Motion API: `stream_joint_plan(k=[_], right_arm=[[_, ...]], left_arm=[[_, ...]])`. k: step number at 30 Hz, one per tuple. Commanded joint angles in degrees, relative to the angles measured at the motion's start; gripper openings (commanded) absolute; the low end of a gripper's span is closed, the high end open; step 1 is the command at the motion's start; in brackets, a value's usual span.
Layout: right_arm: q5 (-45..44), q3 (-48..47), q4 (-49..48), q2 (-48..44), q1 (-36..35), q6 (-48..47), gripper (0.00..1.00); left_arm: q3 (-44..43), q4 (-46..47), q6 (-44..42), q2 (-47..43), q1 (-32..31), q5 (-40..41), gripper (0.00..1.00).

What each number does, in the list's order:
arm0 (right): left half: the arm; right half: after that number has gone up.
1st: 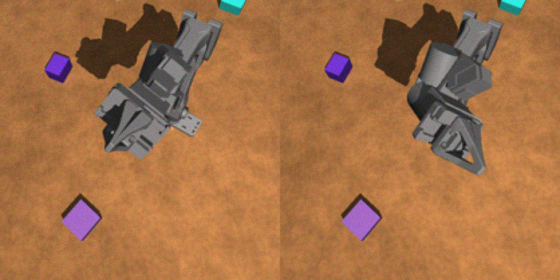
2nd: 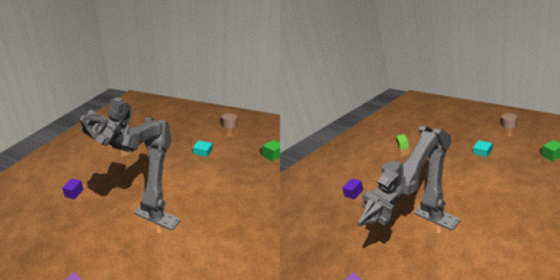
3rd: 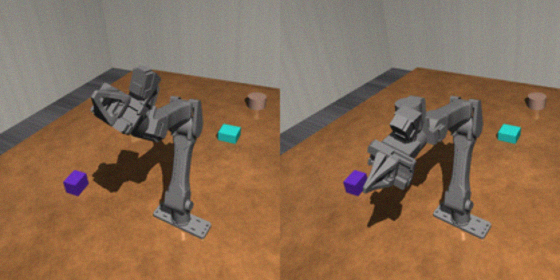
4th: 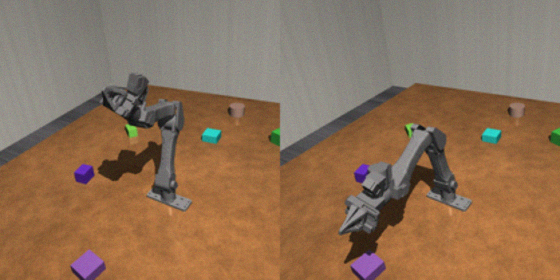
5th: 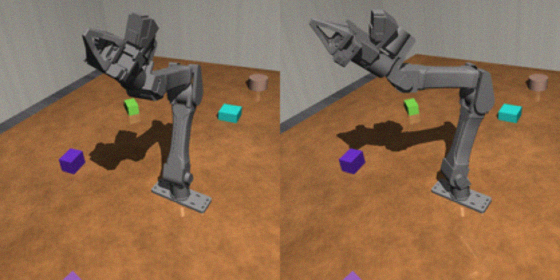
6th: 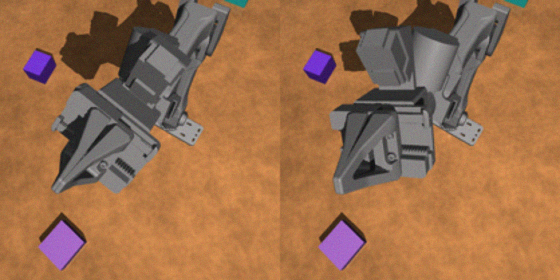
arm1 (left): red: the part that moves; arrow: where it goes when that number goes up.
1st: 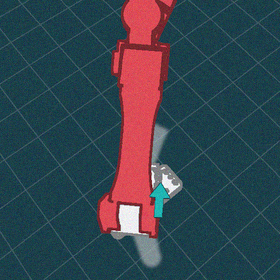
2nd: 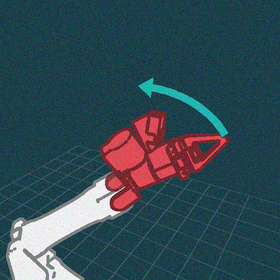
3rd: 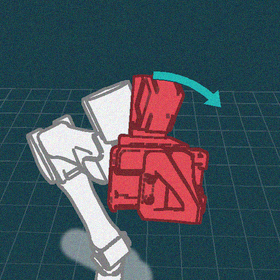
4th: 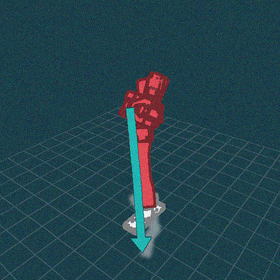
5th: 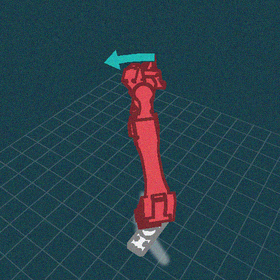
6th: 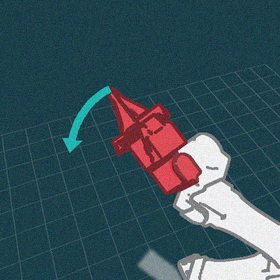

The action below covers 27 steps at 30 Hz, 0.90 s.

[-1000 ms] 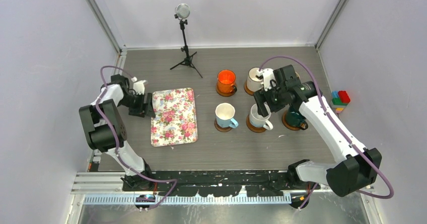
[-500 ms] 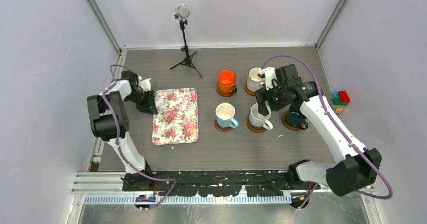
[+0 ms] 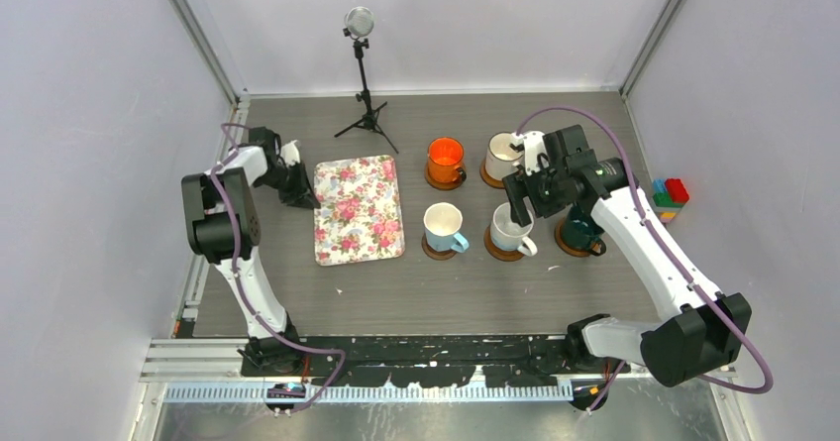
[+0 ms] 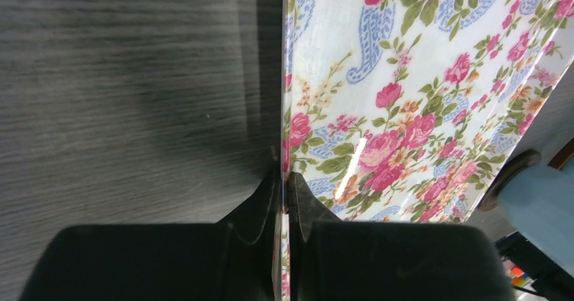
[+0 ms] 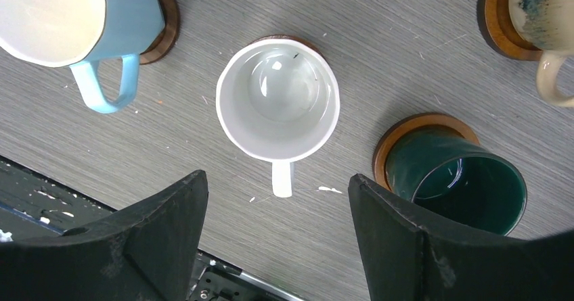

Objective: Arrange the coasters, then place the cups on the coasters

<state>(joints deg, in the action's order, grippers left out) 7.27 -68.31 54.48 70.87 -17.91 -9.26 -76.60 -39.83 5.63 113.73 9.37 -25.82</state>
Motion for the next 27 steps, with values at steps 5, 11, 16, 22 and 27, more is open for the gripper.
stream_joint_plan(k=[5, 11, 16, 22, 27], right_arm=[[-0.3, -2.6, -0.2, 0.2, 0.2, 0.3, 0.81], [0.5, -2.5, -0.2, 0.6, 0.2, 0.4, 0.81], [0.5, -2.5, -0.2, 0.4, 0.2, 0.6, 0.81], [0.4, -3.2, 0.2, 0.1, 0.2, 0.6, 0.82], [0.4, -5.1, 0.6, 0.3, 0.4, 1.6, 0.83]], left_arm=[[-4.2, 2.0, -1.2, 4.9, -1.2, 1.7, 0.0], [-7.0, -0.5, -7.7, 5.6, -1.1, 4.9, 0.0], [-8.3, -1.3, -10.2, 5.1, -1.2, 6.1, 0.0], [-7.4, -1.9, -9.8, 4.0, -1.2, 6.4, 0.22], [-7.8, -3.5, -8.6, 0.3, -1.1, 6.3, 0.62]])
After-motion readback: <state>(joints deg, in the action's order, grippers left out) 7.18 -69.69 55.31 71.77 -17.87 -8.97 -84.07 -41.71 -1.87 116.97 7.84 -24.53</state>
